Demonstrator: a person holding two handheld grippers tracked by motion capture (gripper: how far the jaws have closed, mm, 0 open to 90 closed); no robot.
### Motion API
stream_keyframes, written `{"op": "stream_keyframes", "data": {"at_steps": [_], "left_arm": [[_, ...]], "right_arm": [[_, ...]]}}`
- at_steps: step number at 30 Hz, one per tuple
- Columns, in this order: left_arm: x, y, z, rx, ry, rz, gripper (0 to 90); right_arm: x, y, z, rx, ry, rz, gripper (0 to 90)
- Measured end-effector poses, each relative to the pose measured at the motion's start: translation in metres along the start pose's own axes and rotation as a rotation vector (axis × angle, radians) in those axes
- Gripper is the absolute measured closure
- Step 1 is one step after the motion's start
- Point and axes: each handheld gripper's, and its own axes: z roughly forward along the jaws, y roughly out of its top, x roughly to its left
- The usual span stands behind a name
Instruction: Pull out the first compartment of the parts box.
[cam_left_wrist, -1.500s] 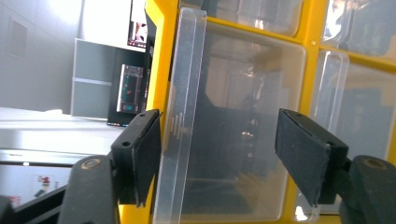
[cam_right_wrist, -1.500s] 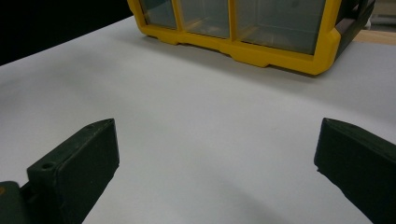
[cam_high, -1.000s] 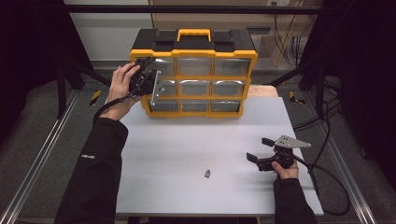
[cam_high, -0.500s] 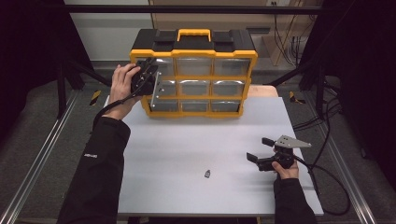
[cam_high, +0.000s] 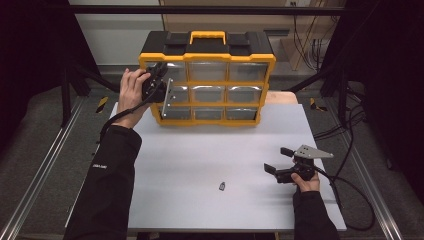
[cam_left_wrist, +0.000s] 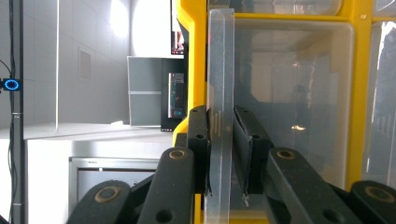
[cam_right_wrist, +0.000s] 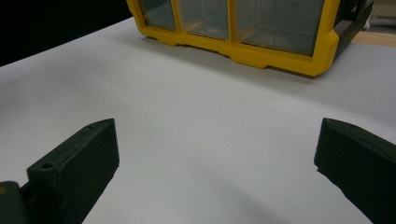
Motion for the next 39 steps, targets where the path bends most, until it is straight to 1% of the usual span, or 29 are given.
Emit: {"op": "stream_keyframes", "data": {"at_steps": [3, 7, 13, 18, 20, 27, 30, 33, 35, 39], "left_arm": [[-0.001, 0.000, 0.000, -0.001, 0.005, 0.003, 78.0], [-0.001, -0.001, -0.001, -0.005, 0.008, 0.017, 78.3], [-0.003, -0.001, -0.001, -0.007, 0.021, 0.022, 78.8], [-0.002, -0.001, -0.003, -0.015, 0.025, 0.024, 79.2], [-0.001, -0.001, -0.004, -0.019, 0.026, 0.031, 79.2], [-0.001, 0.000, -0.007, -0.017, 0.022, 0.032, 79.2], [-0.002, 0.000, -0.008, -0.024, 0.019, 0.024, 79.1], [-0.003, 0.000, -0.010, -0.023, 0.023, 0.026, 79.1], [-0.003, 0.000, -0.011, -0.031, 0.025, 0.024, 79.0], [-0.003, 0.000, -0.012, -0.030, 0.022, 0.023, 79.0]], "right_arm": [[0.000, 0.000, 0.000, -0.001, 0.000, 0.000, 0.5], [0.000, 0.000, 0.000, -0.001, -0.001, 0.000, 0.5], [0.000, 0.000, 0.000, -0.001, -0.001, 0.000, 0.5], [0.000, 0.000, 0.000, -0.002, -0.001, -0.002, 0.5], [0.000, 0.000, 0.000, -0.002, 0.000, 0.001, 0.5], [0.000, 0.000, 0.000, -0.002, 0.001, 0.001, 0.5], [0.000, 0.000, 0.000, -0.002, 0.001, 0.001, 0.5], [0.000, 0.000, 0.000, -0.003, 0.000, 0.000, 0.5], [0.000, 0.000, 0.000, -0.003, 0.001, -0.001, 0.5], [0.000, 0.000, 0.000, -0.004, 0.001, 0.000, 0.5]]}}
